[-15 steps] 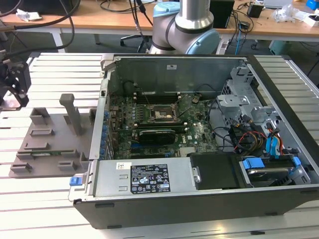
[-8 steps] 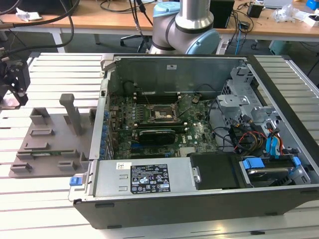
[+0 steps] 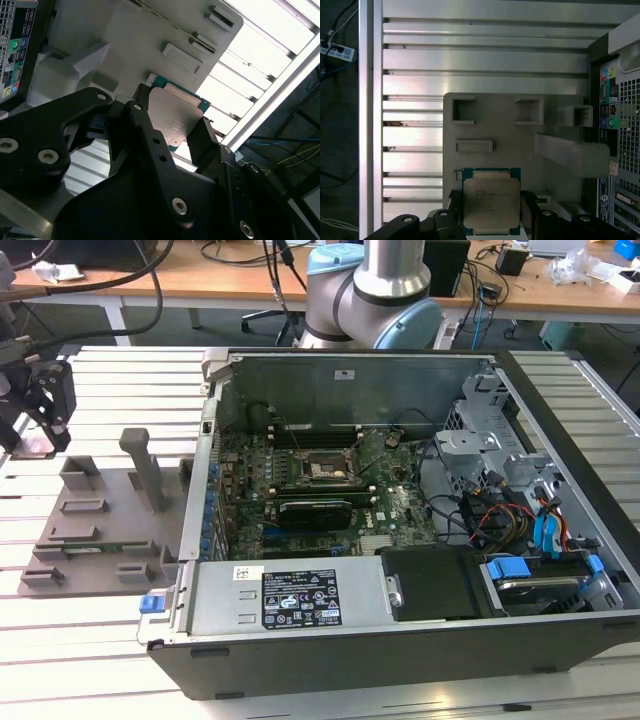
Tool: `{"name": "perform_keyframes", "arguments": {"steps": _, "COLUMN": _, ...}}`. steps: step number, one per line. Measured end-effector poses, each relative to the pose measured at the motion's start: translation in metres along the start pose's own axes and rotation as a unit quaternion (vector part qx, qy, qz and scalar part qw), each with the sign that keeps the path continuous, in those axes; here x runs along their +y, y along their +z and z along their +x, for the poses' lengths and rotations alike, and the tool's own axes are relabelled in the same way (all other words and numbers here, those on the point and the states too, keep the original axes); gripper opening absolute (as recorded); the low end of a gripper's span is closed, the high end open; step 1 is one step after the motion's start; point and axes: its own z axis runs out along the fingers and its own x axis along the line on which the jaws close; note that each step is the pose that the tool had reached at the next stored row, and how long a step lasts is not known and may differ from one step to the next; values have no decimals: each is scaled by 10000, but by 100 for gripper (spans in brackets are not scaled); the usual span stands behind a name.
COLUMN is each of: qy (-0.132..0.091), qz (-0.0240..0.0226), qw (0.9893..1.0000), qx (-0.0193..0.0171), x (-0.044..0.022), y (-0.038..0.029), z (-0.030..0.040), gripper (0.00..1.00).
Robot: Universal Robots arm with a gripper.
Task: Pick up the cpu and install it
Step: 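Pick up the cpu and move it towards the insertion slot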
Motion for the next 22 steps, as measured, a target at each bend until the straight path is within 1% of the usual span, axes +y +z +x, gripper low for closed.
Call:
{"name": "perform_keyframes", "arguments": {"steps": 3, "qy": 0, "qz": 0, "qw": 10000, "qx": -1, "x": 0, "y": 2, "z": -38, "gripper": 55}}
{"name": "perform_keyframes", "arguments": {"steps": 8, "qy": 0, "qz": 0, "qw": 10000, "qx": 0, "x": -1, "y": 3, "z": -121, "gripper": 55}}
{"name": "perform_keyframes", "arguments": {"steps": 10, "qy": 0, "qz": 0, "qw": 10000, "qx": 0, "x": -2, "y": 4, "z": -157, "gripper": 55}}
{"name": "perform_keyframes", "arguments": {"steps": 11, "qy": 0, "qz": 0, "qw": 10000, "qx": 0, "x": -2, "y": 6, "z": -195, "gripper": 55}}
{"name": "perform_keyframes", "arguments": {"steps": 14, "qy": 0, "qz": 0, "qw": 10000, "qx": 0, "x": -3, "y": 7, "z": -237, "gripper": 55}}
{"name": "perform_keyframes", "arguments": {"steps": 20, "qy": 0, "qz": 0, "qw": 10000, "qx": 0, "x": -2, "y": 7, "z": -245, "gripper": 55}}
{"name": "perform_keyframes", "arguments": {"steps": 22, "qy": 0, "qz": 3, "qw": 10000, "qx": 1, "x": -2, "y": -8, "z": -246, "gripper": 55}}
